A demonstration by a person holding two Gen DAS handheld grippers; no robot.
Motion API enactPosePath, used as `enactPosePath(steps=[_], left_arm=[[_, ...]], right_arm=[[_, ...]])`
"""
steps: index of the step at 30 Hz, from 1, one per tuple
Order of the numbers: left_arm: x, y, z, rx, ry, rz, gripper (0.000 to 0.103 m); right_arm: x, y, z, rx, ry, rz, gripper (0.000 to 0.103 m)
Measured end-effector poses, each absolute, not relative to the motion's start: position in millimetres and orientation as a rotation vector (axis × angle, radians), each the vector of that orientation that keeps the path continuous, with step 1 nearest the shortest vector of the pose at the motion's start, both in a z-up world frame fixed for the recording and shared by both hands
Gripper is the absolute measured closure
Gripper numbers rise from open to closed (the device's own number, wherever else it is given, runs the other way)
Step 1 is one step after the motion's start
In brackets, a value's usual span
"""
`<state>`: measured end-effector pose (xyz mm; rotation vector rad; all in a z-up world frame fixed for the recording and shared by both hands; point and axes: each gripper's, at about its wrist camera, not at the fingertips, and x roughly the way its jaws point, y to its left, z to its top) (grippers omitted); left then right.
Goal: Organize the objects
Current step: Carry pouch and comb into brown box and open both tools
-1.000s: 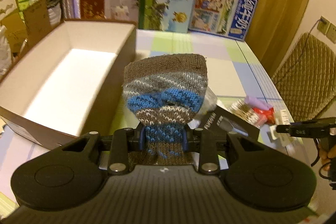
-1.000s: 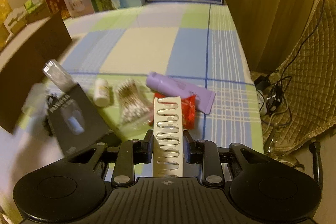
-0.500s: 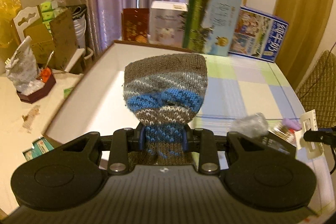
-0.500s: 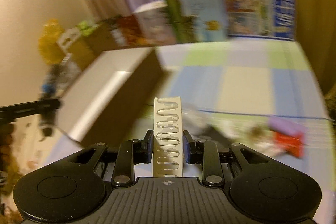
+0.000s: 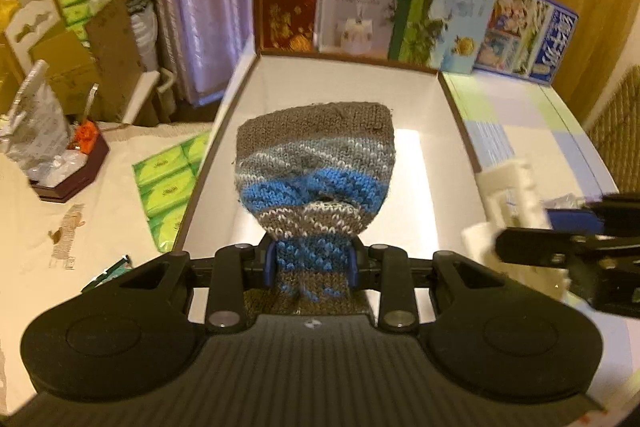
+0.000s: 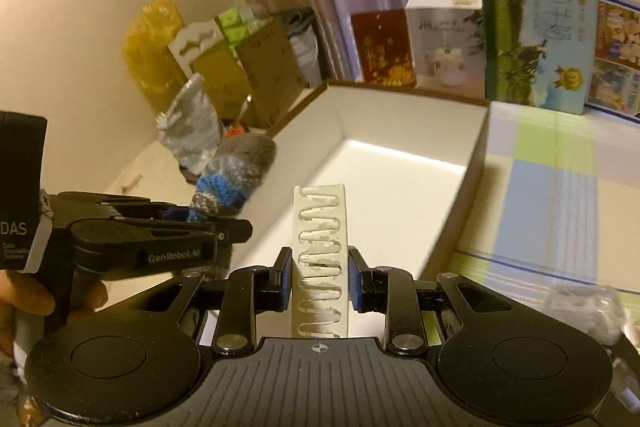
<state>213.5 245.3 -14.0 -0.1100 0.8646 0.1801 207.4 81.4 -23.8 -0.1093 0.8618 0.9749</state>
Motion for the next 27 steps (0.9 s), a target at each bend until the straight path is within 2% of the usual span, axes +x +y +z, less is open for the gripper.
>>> enactPosePath(steps=[7, 13, 20, 25, 27], left_arm=[[239, 265, -53, -0.112, 0.985, 0.127, 0.074], [250, 265, -76, -0.075, 1.064, 0.076, 0.064], [250, 267, -80, -0.05, 1.08, 0.053, 0.039], [250, 271, -76, -0.073, 1.075, 0.047, 0.04], [250, 271, -75, -0.077, 1.077, 0.047, 0.04]], right_arm=[[216, 112, -59, -0.194, 0.958, 0.918, 0.078], [224, 122, -79, -0.237, 1.022, 0.896, 0.078], [226, 129, -87, -0.272, 1.046, 0.893, 0.078], [227, 130, -87, -0.292, 1.03, 0.902, 0.075], [227, 129, -85, -0.294, 1.022, 0.905, 0.07]])
